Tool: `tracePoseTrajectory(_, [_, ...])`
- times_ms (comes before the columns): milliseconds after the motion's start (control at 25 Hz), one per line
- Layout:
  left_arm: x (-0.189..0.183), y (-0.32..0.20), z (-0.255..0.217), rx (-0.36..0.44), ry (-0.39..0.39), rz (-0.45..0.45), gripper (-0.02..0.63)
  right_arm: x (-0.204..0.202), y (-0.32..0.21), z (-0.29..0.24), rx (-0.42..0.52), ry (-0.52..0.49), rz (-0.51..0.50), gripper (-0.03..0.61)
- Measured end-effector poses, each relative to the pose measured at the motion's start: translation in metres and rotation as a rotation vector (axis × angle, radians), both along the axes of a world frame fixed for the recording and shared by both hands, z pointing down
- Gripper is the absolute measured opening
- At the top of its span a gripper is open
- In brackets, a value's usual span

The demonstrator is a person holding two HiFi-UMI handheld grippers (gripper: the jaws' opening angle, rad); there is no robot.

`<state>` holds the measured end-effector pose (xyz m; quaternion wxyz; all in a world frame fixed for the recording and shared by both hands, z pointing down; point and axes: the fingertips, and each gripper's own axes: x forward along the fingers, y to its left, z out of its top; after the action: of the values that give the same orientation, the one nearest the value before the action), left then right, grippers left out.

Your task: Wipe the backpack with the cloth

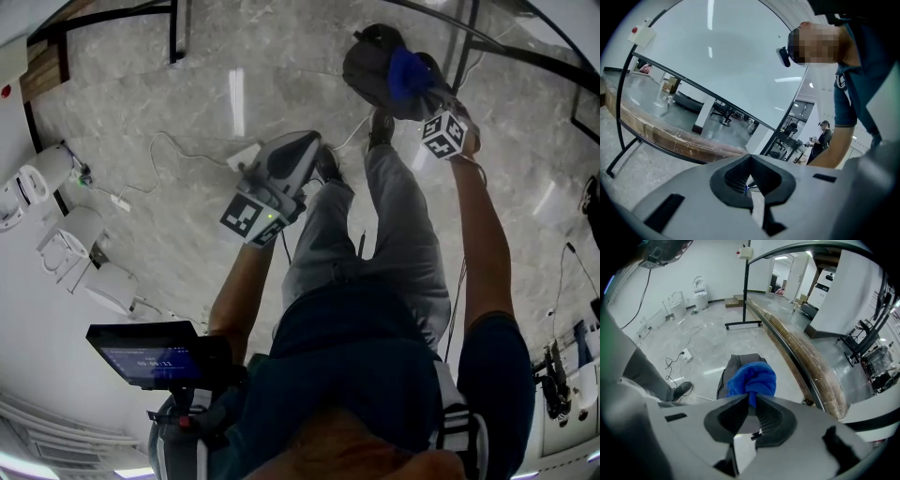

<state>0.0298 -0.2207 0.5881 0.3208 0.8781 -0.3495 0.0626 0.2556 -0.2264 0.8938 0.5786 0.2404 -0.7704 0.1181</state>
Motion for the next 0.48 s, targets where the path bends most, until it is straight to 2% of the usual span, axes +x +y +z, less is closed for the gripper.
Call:
tracePoseTrajectory(240, [-0.010,0.010,-0.014,0.039,-0.007,0.019,0.002,0.001,-0.003,-0.026,0.059,-0.024,0.087,0.040])
tracePoseTrajectory(480, [-0.009,0.032,-0.082,0.099,-0.025,0.038,0.002,0.011,0.013,-0.117,0.121,-0.106,0.246,0.040])
